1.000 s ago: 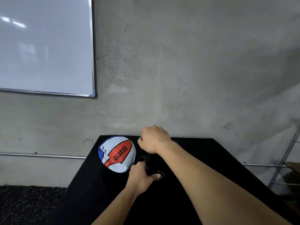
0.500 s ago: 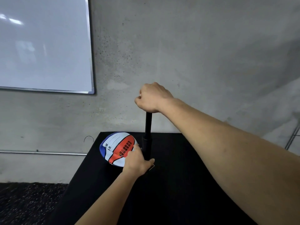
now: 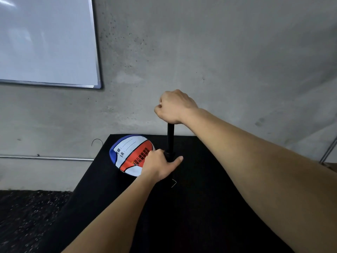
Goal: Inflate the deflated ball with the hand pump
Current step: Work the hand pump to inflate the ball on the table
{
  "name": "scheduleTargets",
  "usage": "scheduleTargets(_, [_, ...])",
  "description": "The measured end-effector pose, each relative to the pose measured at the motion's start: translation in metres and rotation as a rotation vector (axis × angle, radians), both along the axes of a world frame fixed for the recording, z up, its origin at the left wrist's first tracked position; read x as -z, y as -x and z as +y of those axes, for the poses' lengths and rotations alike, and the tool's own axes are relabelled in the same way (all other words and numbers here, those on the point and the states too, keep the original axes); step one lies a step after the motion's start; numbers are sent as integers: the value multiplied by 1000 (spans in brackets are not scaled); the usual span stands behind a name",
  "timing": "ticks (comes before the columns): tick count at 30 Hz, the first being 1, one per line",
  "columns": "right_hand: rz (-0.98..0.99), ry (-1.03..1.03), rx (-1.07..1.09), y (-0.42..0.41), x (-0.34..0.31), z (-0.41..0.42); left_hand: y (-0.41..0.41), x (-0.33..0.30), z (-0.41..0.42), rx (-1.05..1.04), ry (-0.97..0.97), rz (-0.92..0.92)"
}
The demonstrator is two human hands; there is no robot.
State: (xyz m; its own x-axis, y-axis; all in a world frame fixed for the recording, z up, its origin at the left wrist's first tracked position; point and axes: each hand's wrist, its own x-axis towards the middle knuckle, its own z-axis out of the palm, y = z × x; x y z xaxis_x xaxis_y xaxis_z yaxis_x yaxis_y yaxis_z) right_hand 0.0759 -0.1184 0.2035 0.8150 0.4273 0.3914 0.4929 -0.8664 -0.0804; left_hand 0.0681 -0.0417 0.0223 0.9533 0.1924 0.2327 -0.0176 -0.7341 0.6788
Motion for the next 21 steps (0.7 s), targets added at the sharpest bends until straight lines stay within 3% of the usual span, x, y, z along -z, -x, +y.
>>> scheduleTargets(5, [12, -10, 15, -18, 28, -1, -8, 24, -4, 4, 27, 39])
scheduleTargets(21, [60, -31, 9, -31, 148, 1, -14, 58, -14, -47, 165, -174])
